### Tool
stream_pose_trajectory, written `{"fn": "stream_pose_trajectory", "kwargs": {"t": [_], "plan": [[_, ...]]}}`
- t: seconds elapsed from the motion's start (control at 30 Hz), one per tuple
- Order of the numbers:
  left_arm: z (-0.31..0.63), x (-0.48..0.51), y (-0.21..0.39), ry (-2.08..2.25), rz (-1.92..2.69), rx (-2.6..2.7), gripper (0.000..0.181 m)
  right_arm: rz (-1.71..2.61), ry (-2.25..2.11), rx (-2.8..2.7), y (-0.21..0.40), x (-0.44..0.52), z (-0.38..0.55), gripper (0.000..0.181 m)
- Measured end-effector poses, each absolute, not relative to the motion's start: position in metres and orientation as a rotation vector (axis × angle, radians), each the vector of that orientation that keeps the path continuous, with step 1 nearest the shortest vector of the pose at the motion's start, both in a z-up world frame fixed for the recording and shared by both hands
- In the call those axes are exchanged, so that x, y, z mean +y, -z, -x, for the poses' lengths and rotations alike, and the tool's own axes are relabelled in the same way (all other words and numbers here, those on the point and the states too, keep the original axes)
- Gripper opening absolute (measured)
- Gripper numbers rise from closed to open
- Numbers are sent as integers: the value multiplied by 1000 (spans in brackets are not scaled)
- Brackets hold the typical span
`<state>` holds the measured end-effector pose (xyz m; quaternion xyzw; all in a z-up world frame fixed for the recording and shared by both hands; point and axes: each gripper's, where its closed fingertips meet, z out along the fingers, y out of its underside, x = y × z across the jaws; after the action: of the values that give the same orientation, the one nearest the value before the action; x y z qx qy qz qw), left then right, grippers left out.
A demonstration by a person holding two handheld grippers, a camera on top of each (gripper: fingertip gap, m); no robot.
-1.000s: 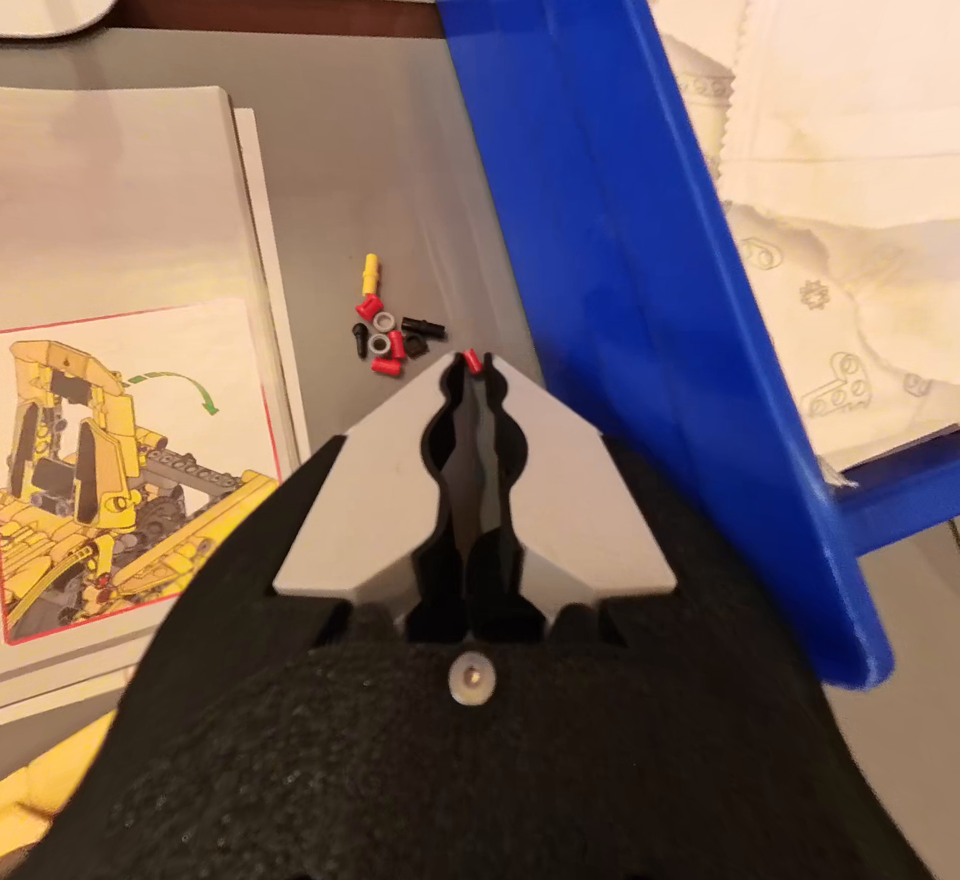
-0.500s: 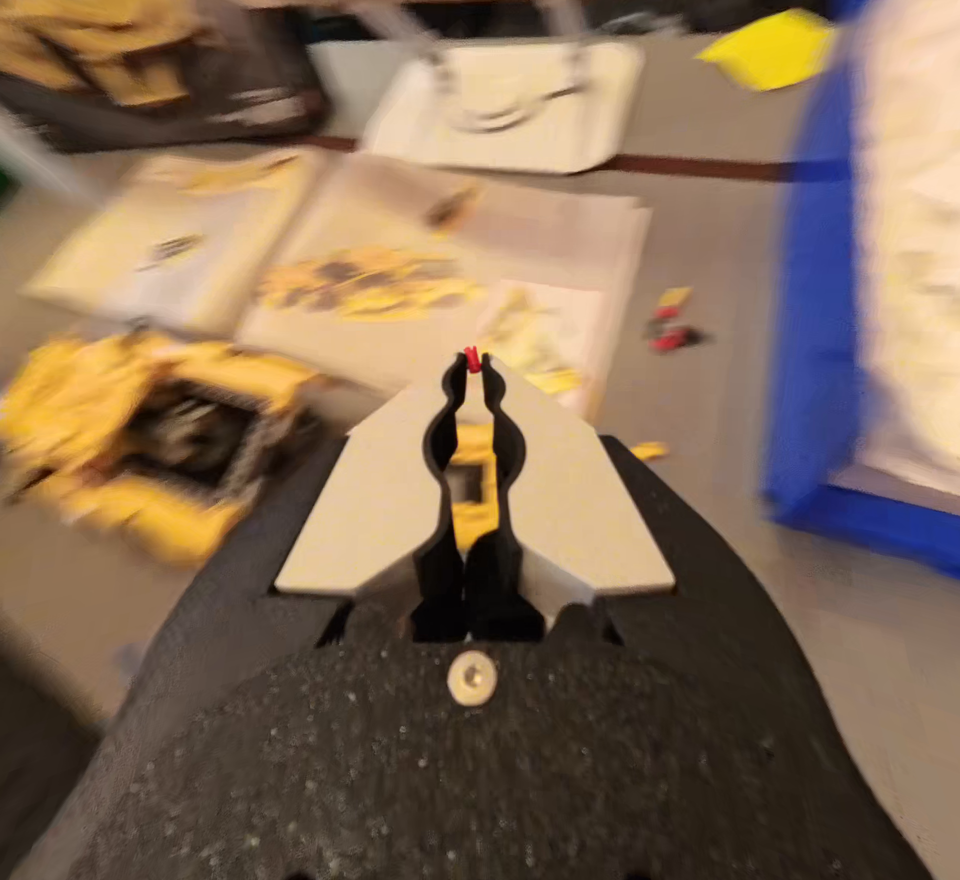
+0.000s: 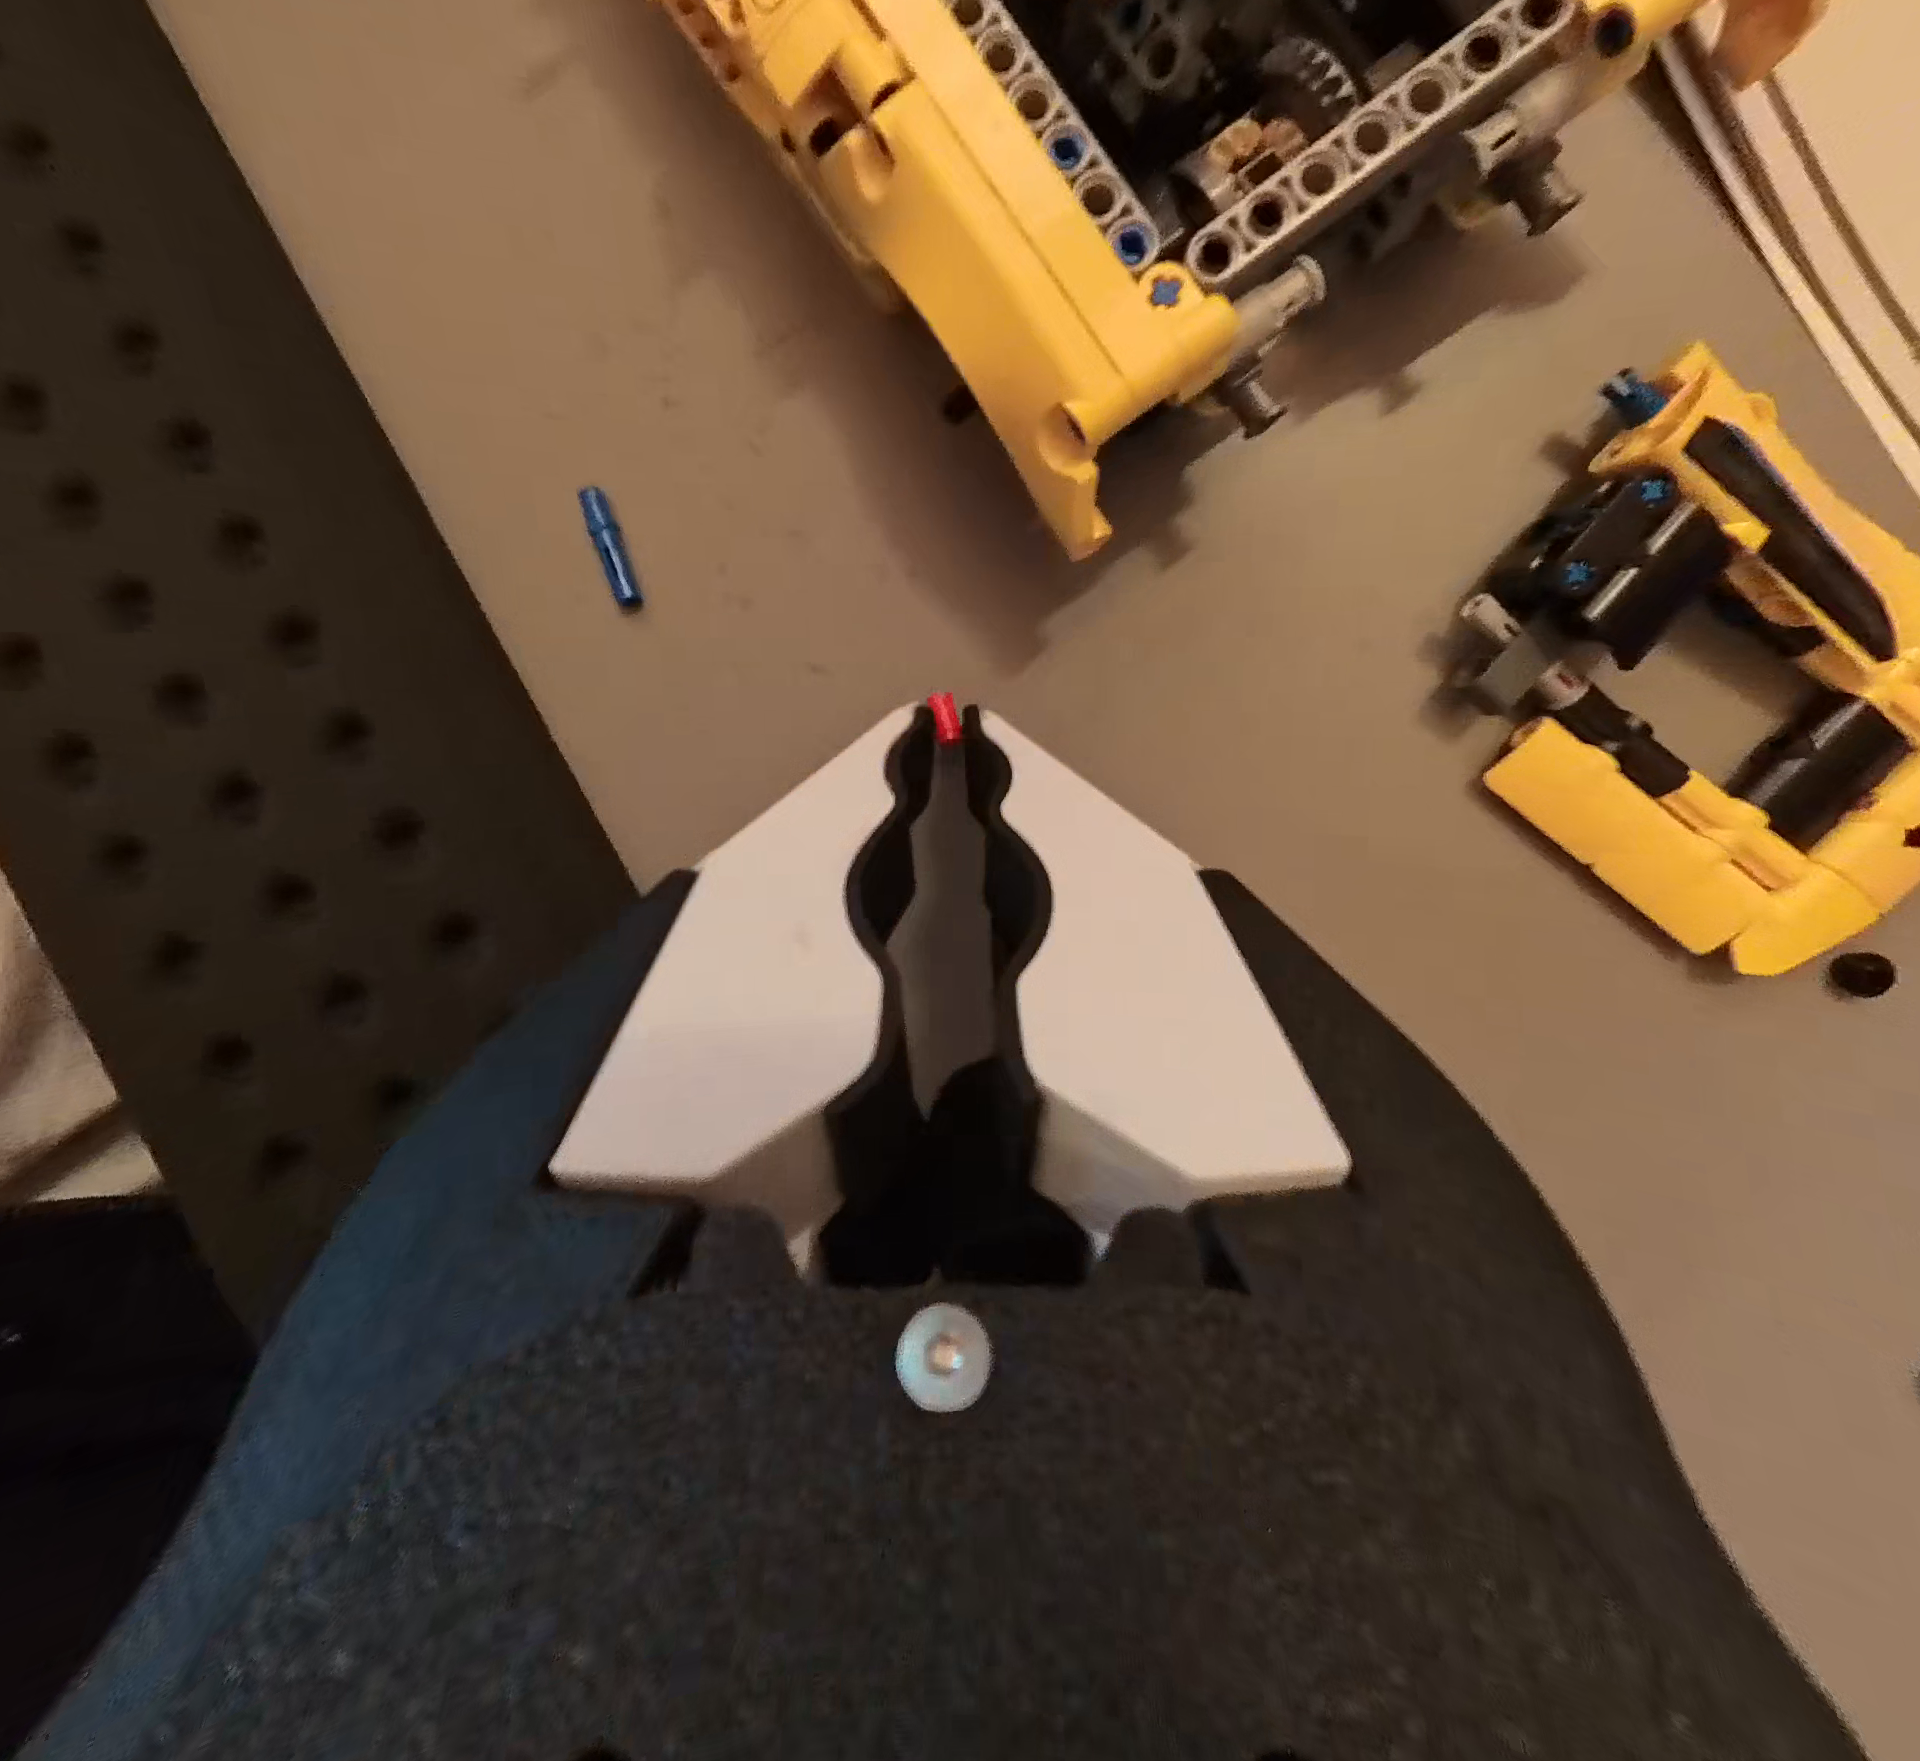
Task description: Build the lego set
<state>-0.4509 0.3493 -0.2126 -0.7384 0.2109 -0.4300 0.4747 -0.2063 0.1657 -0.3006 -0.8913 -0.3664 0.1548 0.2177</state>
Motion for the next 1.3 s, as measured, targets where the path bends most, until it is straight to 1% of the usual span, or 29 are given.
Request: {"fn": "stream_pose_trajectory", "kwargs": {"t": [0.3, 0.33, 0.37, 0.4, 0.43, 0.7, 0.8, 0.9, 1.03, 1.13, 1.2, 1.3], "plan": [[455, 350, 212, 1033, 1806, 505, 46, 2471, -485, -995, 304, 163, 208, 6], [454, 350, 213, 1039, 1810, 507, 46, 2470, -536, -989, 301, 160, 210, 9], [453, 350, 214, 1042, 1814, 511, 46, 2457, -611, -970, 296, 157, 214, 17], [452, 350, 215, 1040, 1818, 518, 46, 2429, -694, -930, 287, 156, 216, 33], [451, 350, 216, 1035, 1821, 525, 46, 2393, -760, -869, 277, 158, 216, 39], [447, 349, 221, 1022, 1841, 552, 46, 2221, -830, -456, 233, 185, 163, 43], [448, 350, 222, 1007, 1846, 551, 46, 2065, -867, -368, 211, 195, 154, 45], [452, 351, 221, 996, 1845, 533, 46, 1948, -812, -302, 197, 207, 139, 58], [471, 357, 210, 936, 1807, 466, 46, 1886, -670, -298, 191, 217, 121, 57], [479, 358, 206, 1012, 1786, 385, 46, 1881, -530, -273, 200, 223, 92, 60], [480, 359, 205, 1077, 1778, 343, 46, 1917, -411, -236, 211, 226, 66, 60], [479, 359, 207, 1076, 1787, 344, 46, 2044, -275, -153, 238, 225, 28, 51]]}}
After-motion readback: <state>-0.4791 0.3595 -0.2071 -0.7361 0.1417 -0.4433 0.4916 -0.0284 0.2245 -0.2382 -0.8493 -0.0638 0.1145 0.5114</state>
